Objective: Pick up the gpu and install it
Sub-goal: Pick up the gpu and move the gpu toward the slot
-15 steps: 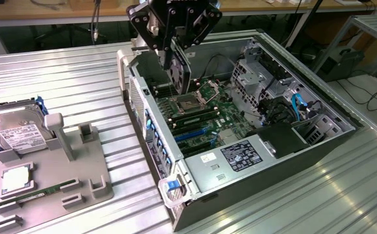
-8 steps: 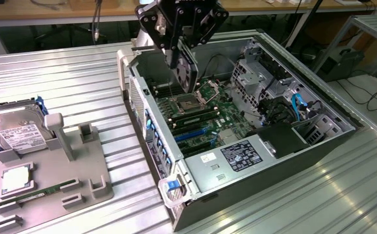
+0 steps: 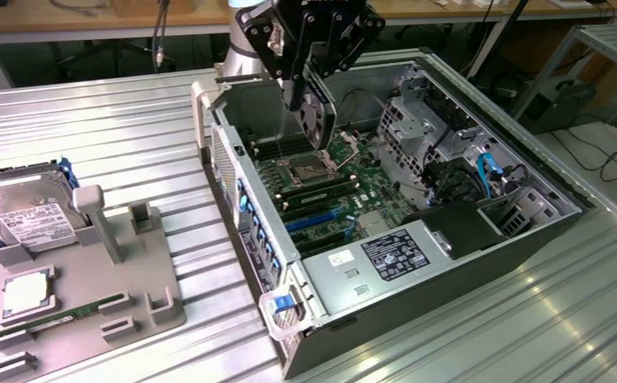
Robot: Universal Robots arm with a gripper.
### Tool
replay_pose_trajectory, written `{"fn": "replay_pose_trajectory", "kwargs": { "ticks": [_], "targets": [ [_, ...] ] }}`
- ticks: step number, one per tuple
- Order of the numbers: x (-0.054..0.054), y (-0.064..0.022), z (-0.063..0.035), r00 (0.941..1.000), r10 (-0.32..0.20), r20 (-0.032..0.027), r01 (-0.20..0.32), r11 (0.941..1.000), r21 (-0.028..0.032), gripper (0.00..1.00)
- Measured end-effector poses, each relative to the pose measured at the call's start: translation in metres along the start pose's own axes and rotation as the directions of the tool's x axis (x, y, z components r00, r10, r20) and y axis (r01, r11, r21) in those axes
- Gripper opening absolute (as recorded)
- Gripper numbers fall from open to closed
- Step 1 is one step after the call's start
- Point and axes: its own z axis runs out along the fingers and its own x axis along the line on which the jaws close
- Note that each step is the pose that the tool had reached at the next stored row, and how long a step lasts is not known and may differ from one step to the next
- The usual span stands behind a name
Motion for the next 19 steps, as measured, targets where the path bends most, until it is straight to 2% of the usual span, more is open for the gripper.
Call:
{"fn": "replay_pose_trajectory", "kwargs": {
  "ticks": [19],
  "targets": [
    [-0.028, 0.0007, 0.0005, 1.0000, 0.000, 0.0000, 0.000, 1.0000, 0.0000, 0.28]
  ]
}}
